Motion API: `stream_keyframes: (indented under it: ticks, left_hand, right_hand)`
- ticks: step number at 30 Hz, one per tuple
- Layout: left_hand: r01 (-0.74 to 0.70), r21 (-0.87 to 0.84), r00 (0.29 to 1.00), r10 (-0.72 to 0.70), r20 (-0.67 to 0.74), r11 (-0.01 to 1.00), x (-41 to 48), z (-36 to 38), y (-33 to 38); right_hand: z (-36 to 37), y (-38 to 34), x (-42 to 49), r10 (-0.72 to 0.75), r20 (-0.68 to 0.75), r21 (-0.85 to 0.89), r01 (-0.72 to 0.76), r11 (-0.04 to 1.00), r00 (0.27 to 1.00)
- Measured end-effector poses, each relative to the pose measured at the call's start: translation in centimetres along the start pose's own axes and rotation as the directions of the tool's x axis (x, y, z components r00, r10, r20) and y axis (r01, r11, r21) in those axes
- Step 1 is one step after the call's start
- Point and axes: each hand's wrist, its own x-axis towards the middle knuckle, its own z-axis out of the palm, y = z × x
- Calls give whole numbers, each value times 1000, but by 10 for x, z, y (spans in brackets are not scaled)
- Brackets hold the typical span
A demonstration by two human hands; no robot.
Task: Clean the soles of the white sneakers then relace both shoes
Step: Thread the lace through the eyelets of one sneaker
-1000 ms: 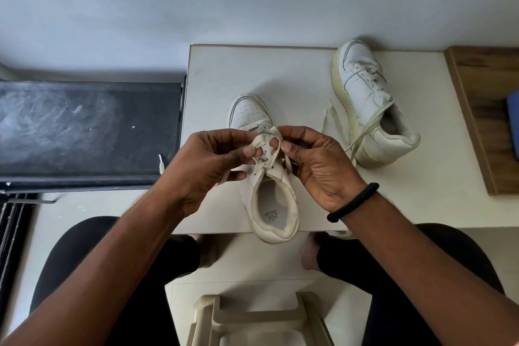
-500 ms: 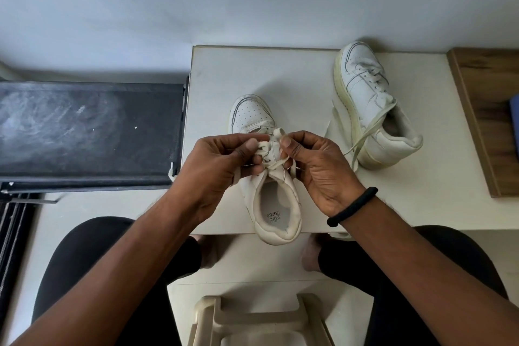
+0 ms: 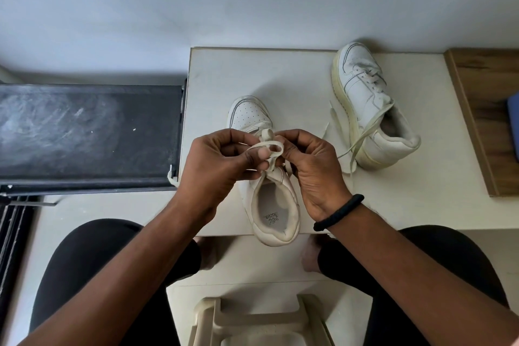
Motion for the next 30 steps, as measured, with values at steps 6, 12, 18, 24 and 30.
stream_keyframes:
  ticks: [6,12,18,24,30]
  left_hand:
    - [-8,14,1000,8,-5,1000,-1,2,2]
    - [1,-25,999,-2,-38,1000,1,-1,2]
    - [-23,-26,999,22,-35,999,0,-3,4]
    - [-58,-8,998,58,4,998,0,-2,1]
    - [-143,96,989,139,50,985,1,-2,1]
  right_hand:
    - [0,2,1,-118,64,-151,126,981,991]
    - [-14,-3,10,-167,305,-319,265,910,938]
    - [-22,-8,12,-151,430,-370,326,870,890]
    - [-15,-2,13,-178,241,-358,258,897,954]
    - [-10,-3,8,-83,129,-215,110,970,988]
